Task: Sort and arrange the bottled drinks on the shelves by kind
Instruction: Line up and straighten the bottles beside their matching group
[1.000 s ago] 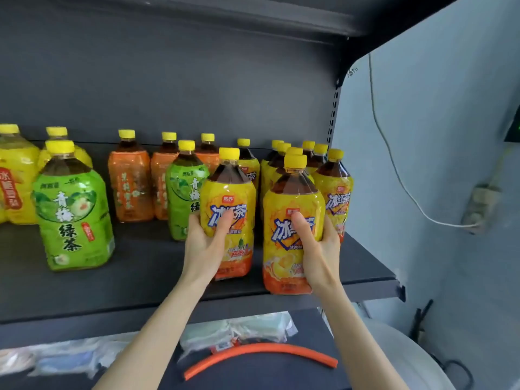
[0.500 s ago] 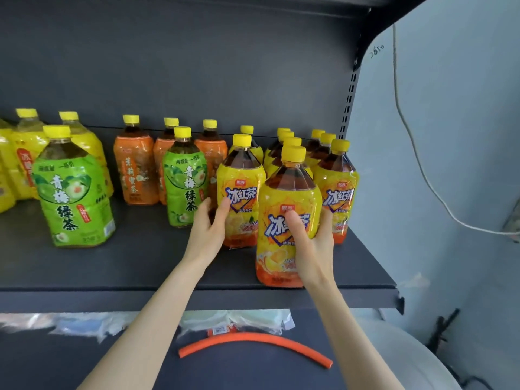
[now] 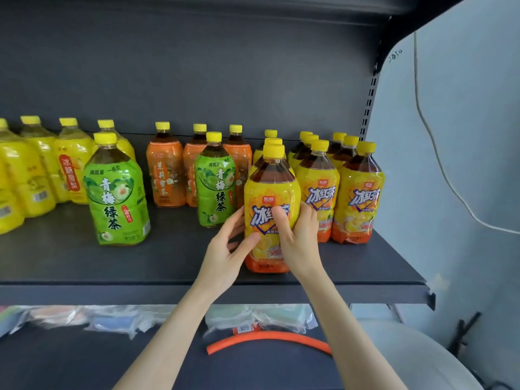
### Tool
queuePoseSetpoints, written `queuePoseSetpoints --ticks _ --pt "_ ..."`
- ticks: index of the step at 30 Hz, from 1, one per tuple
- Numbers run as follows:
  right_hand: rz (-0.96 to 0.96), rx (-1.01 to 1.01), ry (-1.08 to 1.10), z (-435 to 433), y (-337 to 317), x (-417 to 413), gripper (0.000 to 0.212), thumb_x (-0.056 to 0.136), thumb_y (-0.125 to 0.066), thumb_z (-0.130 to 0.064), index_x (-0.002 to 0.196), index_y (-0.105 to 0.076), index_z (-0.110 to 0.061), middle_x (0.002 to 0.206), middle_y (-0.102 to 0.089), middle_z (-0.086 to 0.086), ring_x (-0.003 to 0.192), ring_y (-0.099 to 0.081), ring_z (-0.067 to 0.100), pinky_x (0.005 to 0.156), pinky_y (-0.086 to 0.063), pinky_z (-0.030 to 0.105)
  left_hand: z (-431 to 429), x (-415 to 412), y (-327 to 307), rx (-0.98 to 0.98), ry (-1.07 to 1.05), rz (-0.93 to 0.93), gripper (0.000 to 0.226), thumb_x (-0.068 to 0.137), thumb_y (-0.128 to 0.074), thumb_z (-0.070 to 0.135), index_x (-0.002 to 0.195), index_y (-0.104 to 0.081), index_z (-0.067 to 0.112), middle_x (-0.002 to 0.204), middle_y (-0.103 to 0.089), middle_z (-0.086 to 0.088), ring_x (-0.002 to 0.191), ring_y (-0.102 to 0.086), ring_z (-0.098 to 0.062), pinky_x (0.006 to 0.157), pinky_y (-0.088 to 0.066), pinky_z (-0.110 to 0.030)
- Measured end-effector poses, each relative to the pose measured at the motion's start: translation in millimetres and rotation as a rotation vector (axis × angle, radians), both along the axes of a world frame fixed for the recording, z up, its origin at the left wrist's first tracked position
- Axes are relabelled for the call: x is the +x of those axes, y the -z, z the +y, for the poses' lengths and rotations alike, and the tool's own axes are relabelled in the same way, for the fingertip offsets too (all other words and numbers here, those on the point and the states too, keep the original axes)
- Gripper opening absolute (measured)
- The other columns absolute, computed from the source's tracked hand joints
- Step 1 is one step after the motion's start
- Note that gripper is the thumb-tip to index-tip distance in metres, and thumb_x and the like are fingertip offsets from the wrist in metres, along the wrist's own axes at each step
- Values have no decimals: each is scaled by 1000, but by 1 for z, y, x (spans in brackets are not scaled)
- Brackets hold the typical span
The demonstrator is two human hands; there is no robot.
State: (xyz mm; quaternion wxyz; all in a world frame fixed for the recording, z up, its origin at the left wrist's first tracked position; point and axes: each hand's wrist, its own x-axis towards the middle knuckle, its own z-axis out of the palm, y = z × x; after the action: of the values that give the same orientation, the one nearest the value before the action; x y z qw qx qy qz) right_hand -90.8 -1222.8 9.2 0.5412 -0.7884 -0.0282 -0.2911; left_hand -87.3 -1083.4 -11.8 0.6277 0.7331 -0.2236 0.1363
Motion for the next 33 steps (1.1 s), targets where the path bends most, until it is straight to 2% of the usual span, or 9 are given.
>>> queuePoseSetpoints --ticks 3,6,9,11,16,19,22,27,33 --pt "31 128 -69 -3 9 -1 80 75 -57 -74 131 -41 -19 127 -54 1 119 -53 18 97 -49 41 3 8 -1 6 19 -9 64 83 -60 35 141 -37 24 132 -53 12 116 -52 0 91 -47 -17" --pt "67 94 -173 -10 25 -10 59 91 -60 -41 142 -35 -27 136 -51 -5 124 -49 4 95 -46 20 3 17 1 1 47 -12 59 88 -60 26 141 -35 24 132 -51 11 118 -50 -4 84 -45 -8" --pt "78 -39 -97 -15 29 -5 65 90 -56 -46 149 -29 -33 144 -38 -5 122 -29 -18 104 -35 22 3 27 -1 13 58 -17 58 89 -60 24 140 -34 23 133 -49 11 120 -48 -6 85 -44 -6" --pt "90 -104 -51 -15 25 3 70 87 -54 -53 149 -31 -30 139 -43 -3 108 -31 -29 92 -37 13 2 34 -4 26 62 -14 58 89 -59 24 141 -33 22 136 -47 8 121 -47 -7 86 -43 -5" --pt "90 -125 96 -16 19 17 54 85 -67 -41 130 -50 -15 120 -63 0 108 -60 17 90 -52 37 -2 57 -12 34 89 61 59 88 -62 23 140 -33 20 139 -46 4 127 -44 -13 90 -41 -14" --pt "103 -216 117 -20 22 20 52 81 -75 -32 125 -53 -16 116 -64 1 102 -61 18 85 -53 34 -4 69 -20 36 71 126 65 84 -66 34 139 -35 23 141 -44 5 128 -41 -12 101 -40 -30" --pt "115 -322 254 -24 23 21 56 75 -78 -40 120 -55 -15 114 -57 3 103 -56 22 82 -51 36 -10 77 -34 11 86 155 81 79 -69 42 145 -24 26 139 -44 7 123 -45 -9 92 -44 -25" --pt "37 -447 577 -26 24 30 99 56 -86 -51 133 -43 -4 137 -40 20 121 -41 39 96 -41 46 -29 88 -40 15 177 179 76 84 -63 37 145 -19 31 117 -54 19 103 -54 4 67 -48 -9" --pt "48 -533 623 -26 29 45 131 56 -82 -59 150 -13 0 156 -18 26 141 -25 45 105 -35 57 -33 102 -36 -26 168 186 70 83 -62 37 143 -26 27 121 -56 12 107 -55 -1 84 -50 -23"
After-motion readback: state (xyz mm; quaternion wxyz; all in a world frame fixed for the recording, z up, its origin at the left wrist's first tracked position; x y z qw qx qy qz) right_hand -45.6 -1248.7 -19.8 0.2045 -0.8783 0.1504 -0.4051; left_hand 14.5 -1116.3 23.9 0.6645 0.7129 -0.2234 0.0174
